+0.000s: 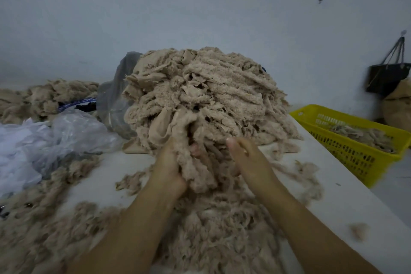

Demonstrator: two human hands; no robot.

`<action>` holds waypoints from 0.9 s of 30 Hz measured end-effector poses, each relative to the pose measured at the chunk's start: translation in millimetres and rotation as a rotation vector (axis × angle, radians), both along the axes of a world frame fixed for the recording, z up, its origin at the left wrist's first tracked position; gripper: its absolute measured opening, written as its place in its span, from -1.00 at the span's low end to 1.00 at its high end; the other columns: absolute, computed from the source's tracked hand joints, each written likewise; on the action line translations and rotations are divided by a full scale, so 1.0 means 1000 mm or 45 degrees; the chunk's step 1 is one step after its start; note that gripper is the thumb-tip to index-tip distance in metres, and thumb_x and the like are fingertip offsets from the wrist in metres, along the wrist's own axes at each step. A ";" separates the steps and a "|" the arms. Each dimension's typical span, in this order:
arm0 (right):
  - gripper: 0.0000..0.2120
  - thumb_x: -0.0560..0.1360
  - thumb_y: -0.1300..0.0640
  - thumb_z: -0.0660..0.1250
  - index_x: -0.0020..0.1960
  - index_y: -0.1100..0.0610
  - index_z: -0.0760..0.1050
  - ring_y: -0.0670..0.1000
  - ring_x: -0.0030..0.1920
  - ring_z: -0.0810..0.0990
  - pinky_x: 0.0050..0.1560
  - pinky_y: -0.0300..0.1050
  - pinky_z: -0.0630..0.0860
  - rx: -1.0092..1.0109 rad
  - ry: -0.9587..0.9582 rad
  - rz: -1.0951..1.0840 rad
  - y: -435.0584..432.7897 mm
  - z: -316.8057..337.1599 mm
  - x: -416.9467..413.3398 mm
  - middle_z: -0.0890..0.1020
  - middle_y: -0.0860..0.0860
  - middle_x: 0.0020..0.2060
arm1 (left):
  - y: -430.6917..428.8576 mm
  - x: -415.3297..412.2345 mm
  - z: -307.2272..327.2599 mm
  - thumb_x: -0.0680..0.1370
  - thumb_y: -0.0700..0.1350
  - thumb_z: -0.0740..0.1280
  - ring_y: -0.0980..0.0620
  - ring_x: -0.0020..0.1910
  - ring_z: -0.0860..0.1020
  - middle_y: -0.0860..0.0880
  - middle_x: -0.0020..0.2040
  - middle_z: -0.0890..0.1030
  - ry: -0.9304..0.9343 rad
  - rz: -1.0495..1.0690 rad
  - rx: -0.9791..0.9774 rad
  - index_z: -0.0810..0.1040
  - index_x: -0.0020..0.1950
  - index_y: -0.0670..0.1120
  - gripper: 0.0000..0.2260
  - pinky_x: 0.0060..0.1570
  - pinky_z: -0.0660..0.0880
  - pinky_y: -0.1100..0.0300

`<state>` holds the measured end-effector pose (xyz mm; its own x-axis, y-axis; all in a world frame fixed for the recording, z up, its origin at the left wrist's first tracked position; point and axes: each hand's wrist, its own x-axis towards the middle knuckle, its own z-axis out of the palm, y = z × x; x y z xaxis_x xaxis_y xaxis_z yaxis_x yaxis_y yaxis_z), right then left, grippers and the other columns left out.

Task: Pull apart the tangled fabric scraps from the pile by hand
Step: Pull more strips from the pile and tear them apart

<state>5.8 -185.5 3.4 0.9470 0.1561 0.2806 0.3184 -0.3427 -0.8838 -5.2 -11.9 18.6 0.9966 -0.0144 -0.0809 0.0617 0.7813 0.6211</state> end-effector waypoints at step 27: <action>-0.76 0.67 -0.03 0.18 0.13 0.09 0.53 -0.11 -0.47 0.44 -0.33 -0.15 0.40 0.969 0.420 -0.210 -0.023 0.017 0.011 0.51 0.02 -0.31 | 0.010 0.012 -0.022 0.50 -0.37 0.26 -0.03 0.05 0.50 -0.08 0.13 0.56 -0.386 0.659 2.248 0.59 0.21 -0.15 -0.68 0.01 0.46 0.09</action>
<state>17.2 -208.5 20.5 0.9929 -0.1111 -0.0417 0.0017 0.3644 -0.9312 6.6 -2.1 -3.4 0.8554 0.1486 0.4963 -0.1956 -0.7945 0.5749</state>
